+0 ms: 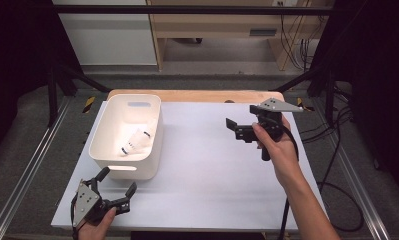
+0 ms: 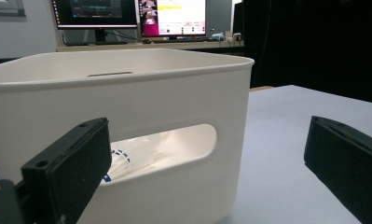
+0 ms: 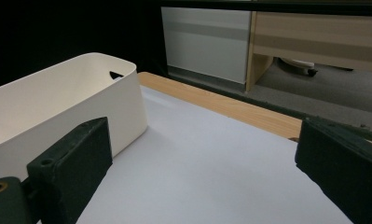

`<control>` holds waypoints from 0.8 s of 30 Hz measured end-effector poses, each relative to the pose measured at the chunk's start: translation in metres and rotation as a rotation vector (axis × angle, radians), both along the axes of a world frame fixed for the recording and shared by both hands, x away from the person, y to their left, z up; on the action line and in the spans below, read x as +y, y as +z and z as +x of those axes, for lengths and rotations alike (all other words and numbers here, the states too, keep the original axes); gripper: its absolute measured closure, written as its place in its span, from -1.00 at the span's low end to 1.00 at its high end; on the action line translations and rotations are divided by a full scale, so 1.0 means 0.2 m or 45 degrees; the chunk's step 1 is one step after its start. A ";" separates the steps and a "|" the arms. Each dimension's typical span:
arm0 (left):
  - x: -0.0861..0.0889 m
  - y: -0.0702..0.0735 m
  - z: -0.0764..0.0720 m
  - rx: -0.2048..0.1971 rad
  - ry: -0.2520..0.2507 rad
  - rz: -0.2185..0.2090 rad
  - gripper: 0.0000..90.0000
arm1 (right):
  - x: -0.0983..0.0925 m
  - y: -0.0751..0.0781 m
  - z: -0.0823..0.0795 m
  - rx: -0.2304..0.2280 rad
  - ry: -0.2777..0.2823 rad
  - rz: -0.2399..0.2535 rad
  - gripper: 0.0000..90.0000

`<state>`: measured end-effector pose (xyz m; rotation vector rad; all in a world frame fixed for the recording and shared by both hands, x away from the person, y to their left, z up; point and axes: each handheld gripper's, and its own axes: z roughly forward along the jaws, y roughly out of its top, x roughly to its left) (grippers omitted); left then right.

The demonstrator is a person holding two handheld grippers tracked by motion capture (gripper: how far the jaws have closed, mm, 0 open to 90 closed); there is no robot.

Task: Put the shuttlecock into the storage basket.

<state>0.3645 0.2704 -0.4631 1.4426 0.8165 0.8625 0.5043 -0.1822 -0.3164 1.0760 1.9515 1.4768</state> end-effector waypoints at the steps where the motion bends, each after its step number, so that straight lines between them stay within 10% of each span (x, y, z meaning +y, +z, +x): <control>1: 0.00 0.00 0.00 -0.001 0.000 0.000 -0.98 | -0.01 0.00 -0.01 -0.004 -0.007 0.002 -0.91; 24: 0.02 0.00 0.00 0.000 0.011 -0.009 -0.98 | -0.31 0.00 -0.10 -0.004 -0.111 0.021 -0.92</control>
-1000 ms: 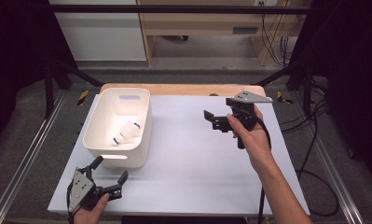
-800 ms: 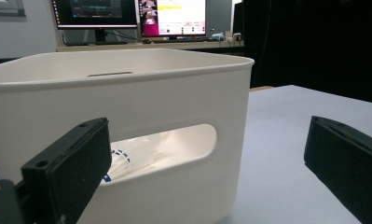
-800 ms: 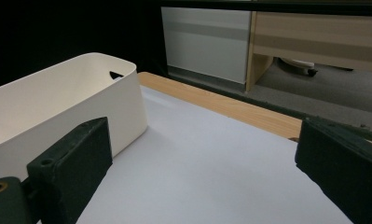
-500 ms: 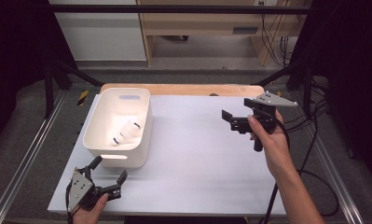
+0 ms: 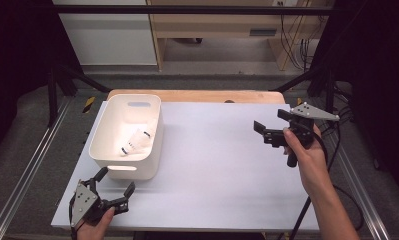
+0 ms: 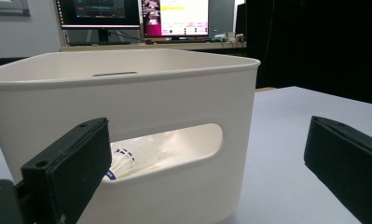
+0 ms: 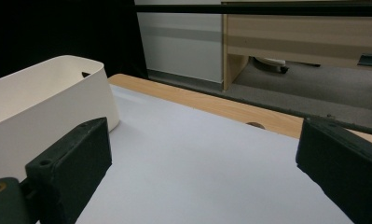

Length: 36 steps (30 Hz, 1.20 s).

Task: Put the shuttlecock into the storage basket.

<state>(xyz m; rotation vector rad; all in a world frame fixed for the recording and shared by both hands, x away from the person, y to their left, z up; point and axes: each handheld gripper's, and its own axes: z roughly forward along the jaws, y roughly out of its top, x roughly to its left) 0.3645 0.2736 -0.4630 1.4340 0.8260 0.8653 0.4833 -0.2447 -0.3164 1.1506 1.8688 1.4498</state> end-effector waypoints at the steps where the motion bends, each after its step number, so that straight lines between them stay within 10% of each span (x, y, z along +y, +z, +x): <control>1: 0.00 0.00 0.00 0.001 0.000 0.002 -0.98 | -0.01 0.00 0.00 -0.002 -0.002 0.001 -0.92; 36: 0.02 -0.01 0.00 0.012 0.017 0.004 -0.98 | -0.15 -0.18 -0.15 0.042 -0.034 0.015 -0.92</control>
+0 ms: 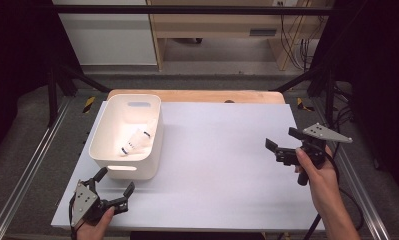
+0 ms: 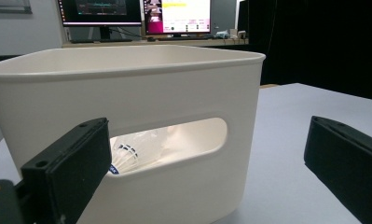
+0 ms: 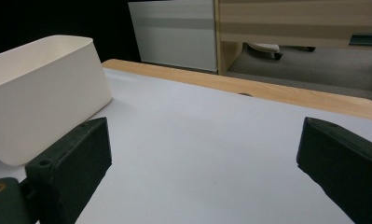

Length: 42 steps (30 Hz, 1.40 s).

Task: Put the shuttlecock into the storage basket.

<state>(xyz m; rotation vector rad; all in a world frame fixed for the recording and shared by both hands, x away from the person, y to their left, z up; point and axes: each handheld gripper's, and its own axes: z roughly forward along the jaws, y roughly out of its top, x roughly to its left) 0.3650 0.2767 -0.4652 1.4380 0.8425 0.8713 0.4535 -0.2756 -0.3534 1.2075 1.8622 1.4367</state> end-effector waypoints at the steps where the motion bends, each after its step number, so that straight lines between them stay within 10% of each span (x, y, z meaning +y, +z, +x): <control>1: 0.00 0.00 0.00 0.001 0.004 -0.002 -0.98 | 0.00 0.00 -0.01 0.001 -0.002 0.004 -0.92; 42: 0.00 0.00 0.00 0.001 -0.004 -0.003 -0.99 | -0.08 -0.26 -0.27 -0.138 -0.110 -0.030 -0.92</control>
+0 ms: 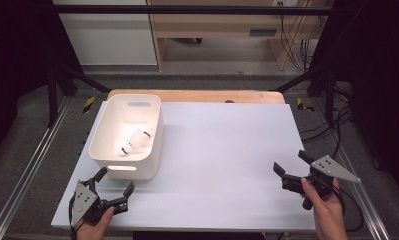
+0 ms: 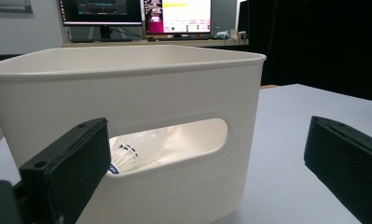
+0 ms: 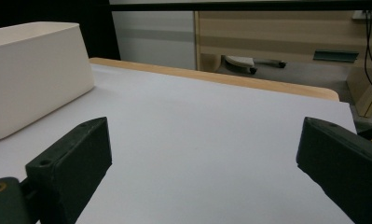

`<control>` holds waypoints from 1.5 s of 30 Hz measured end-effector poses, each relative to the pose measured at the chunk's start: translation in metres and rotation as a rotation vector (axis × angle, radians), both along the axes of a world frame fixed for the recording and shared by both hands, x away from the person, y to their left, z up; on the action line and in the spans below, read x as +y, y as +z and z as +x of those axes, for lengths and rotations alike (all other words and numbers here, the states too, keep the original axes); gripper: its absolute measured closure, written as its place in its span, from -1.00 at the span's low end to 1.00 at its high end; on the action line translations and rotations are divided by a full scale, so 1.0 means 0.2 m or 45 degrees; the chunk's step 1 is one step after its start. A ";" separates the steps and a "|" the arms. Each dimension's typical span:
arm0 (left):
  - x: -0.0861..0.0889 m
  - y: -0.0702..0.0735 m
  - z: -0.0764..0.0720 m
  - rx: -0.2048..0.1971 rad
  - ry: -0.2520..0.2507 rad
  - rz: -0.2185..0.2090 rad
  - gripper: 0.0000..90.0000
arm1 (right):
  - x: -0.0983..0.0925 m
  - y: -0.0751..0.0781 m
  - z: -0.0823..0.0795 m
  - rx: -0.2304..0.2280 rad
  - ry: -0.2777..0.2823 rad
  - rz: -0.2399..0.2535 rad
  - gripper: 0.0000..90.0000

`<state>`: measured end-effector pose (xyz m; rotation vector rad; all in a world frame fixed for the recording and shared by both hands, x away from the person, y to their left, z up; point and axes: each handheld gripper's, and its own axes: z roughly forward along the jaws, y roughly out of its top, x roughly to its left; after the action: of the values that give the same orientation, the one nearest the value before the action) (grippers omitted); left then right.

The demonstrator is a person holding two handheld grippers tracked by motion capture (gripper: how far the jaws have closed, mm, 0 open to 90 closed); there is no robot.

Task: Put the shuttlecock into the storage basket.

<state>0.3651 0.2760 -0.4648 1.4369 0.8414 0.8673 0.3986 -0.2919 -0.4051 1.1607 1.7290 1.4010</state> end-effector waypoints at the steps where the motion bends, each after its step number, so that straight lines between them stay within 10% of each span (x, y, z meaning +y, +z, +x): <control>1: 0.00 0.00 0.00 0.000 0.000 0.000 -0.99 | 0.00 -0.01 0.00 -0.001 -0.002 0.003 -0.92; 45: -0.01 0.00 0.00 0.006 -0.018 0.001 -0.99 | 0.11 -0.29 -0.03 0.003 0.060 -0.019 -0.92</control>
<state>0.3642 0.2737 -0.4649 1.4441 0.8340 0.8541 0.3921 -0.2705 -0.4636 1.1204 1.7764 1.4128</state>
